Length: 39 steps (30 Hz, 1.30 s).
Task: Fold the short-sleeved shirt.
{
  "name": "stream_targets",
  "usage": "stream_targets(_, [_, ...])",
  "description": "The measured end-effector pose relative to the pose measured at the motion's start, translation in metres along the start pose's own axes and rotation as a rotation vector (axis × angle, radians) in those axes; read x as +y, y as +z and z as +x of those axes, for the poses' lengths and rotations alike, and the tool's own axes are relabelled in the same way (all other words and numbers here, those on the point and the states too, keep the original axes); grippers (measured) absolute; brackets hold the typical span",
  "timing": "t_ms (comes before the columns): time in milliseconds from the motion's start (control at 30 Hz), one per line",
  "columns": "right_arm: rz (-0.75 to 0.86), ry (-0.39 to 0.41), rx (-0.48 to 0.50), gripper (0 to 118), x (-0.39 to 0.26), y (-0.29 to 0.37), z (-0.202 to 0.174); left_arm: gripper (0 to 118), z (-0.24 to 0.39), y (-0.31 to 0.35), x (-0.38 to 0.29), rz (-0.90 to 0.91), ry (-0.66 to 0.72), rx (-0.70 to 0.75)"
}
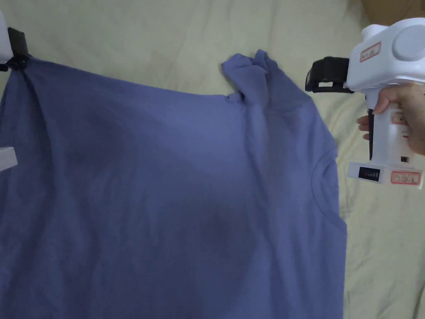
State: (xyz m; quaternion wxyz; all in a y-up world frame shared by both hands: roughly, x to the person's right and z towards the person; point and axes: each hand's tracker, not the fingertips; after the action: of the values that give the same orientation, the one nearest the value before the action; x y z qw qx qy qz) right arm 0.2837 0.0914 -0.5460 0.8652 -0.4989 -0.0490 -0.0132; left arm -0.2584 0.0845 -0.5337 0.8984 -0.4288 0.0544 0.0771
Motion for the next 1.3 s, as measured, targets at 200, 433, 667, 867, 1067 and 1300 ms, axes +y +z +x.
stream_targets(200, [-0.128, -0.03, -0.093, 109, 0.001, -0.077, 0.004, 1, -0.002, -0.011, -0.003, -0.026, -0.007, 0.003])
stream_targets(433, [-0.171, -0.17, -0.092, 1, -0.016, -0.102, 0.018, 1, -0.005, -0.036, -0.014, -0.075, 0.009, 0.037])
stream_targets(667, [-0.109, -0.115, -0.031, 1, 0.003, -0.045, 0.02, 1, -0.005, -0.017, -0.013, -0.066, 0.059, 0.055])
stream_targets(867, [0.032, -0.033, 0.041, 1, 0.012, 0.075, 0.024, 1, -0.005, 0.06, 0.002, 0.025, 0.095, 0.014])
stream_targets(1067, [0.2, 0.019, 0.055, 1, 0.007, 0.216, 0.034, 1, -0.012, 0.173, 0.03, 0.208, 0.133, -0.035])
stream_targets(1300, [0.449, -0.047, 0.074, 1, 0.028, 0.355, 0.063, 1, -0.019, 0.305, 0.072, 0.45, 0.149, -0.073])
